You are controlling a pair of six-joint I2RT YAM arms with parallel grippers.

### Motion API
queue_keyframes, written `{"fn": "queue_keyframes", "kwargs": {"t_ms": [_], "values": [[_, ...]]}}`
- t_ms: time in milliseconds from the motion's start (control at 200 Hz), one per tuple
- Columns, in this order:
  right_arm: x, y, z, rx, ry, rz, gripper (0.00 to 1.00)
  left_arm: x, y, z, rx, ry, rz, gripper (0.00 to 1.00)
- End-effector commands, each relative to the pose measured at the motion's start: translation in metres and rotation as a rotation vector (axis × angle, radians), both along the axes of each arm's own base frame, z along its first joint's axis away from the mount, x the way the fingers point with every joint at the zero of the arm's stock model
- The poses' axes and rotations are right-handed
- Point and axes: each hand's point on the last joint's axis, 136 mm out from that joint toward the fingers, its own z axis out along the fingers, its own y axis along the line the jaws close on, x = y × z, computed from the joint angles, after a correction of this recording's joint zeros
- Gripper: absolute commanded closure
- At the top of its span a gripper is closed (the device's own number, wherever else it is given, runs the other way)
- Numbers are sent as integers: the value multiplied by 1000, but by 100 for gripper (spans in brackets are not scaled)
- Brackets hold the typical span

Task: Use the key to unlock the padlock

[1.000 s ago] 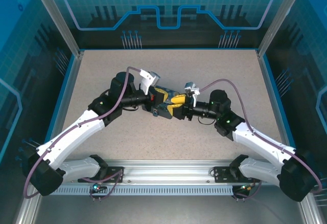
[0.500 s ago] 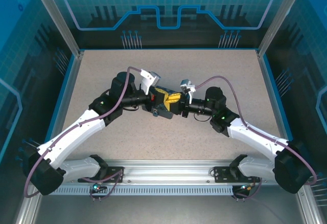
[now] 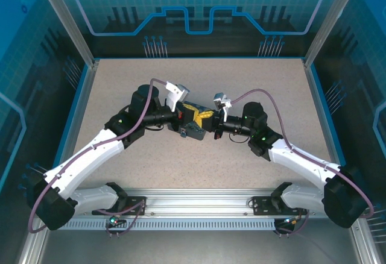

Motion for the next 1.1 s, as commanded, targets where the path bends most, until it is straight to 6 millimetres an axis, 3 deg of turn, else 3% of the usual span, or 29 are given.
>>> {"fn": "queue_keyframes", "kwargs": {"t_ms": [0,35,135,215,345,400,580,765,945,1095], "values": [[-8,-1,23,40,-73,33,100,-4,-4,8,-13,-28,-30,100],[-9,-2,22,35,-71,32,100,-4,-4,10,-15,-32,-29,100],[-8,-5,18,10,-61,18,100,-2,-2,12,-22,-38,-15,72],[-4,-10,10,-24,-41,-17,100,3,3,16,-24,-48,23,56],[10,-27,-13,-101,28,-120,100,23,24,20,-44,-16,126,39],[17,-37,-33,-154,103,-175,100,36,39,15,-51,25,189,32],[35,-72,-81,-286,265,-355,100,86,102,-43,-11,207,434,14],[39,-92,-112,-384,356,-444,100,122,142,-112,52,336,578,10],[38,-98,-123,-409,374,-468,100,141,143,-160,105,416,588,9],[37,-102,-130,-432,391,-482,100,149,139,-182,116,451,575,9]]}}
